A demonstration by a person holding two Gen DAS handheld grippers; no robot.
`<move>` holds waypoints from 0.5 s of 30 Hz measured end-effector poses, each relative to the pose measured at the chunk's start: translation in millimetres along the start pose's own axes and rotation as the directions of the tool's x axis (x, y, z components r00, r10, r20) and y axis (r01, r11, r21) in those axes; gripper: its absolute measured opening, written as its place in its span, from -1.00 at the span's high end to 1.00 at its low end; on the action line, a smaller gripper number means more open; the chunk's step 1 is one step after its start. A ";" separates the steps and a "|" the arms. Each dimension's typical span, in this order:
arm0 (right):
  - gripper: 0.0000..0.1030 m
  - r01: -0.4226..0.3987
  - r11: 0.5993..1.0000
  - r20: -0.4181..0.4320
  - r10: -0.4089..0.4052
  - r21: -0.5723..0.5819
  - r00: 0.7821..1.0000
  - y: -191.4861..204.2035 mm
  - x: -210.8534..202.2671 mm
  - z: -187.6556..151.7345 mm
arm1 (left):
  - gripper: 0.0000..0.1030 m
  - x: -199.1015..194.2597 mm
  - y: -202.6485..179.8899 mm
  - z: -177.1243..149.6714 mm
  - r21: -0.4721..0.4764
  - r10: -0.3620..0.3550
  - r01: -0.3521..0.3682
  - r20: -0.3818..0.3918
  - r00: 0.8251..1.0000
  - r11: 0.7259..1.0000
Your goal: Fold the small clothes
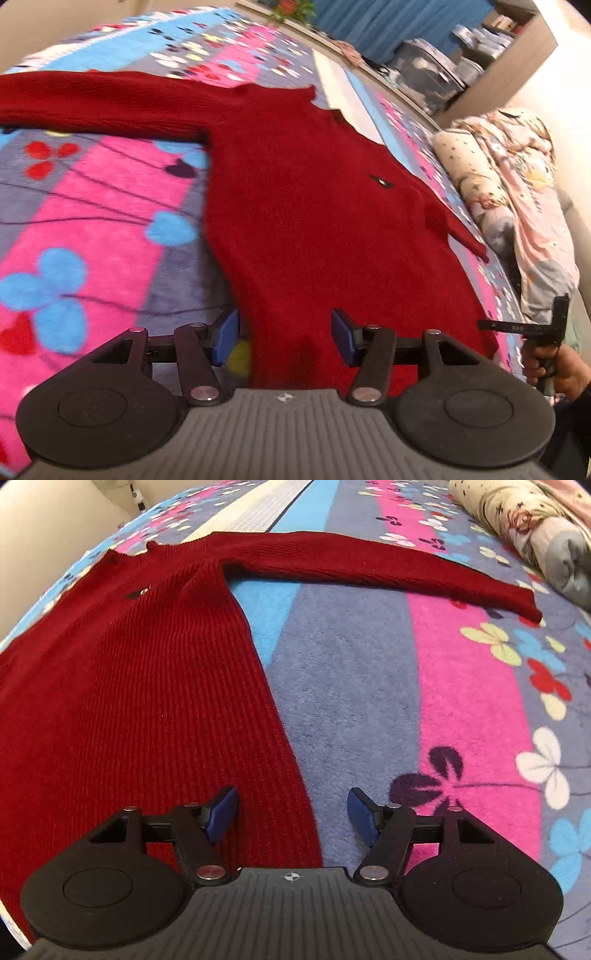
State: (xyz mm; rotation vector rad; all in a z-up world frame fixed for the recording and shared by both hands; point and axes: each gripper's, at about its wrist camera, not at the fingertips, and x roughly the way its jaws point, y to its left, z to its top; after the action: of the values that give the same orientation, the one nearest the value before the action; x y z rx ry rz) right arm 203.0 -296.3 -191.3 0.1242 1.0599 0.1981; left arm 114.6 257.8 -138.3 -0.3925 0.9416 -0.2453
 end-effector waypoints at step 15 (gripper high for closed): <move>-0.36 -0.095 0.992 -0.027 0.093 -0.088 0.995 7.2 0.9 -6.8 | -0.21 3.7 -43.4 -11.9 0.260 -0.237 0.259 -0.111 0.965 0.930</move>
State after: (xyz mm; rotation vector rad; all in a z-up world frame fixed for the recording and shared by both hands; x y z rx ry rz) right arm 196.7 -289.1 -193.9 0.0919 1.0667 0.3319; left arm 105.3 214.7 -128.6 -0.2480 0.9192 -0.6194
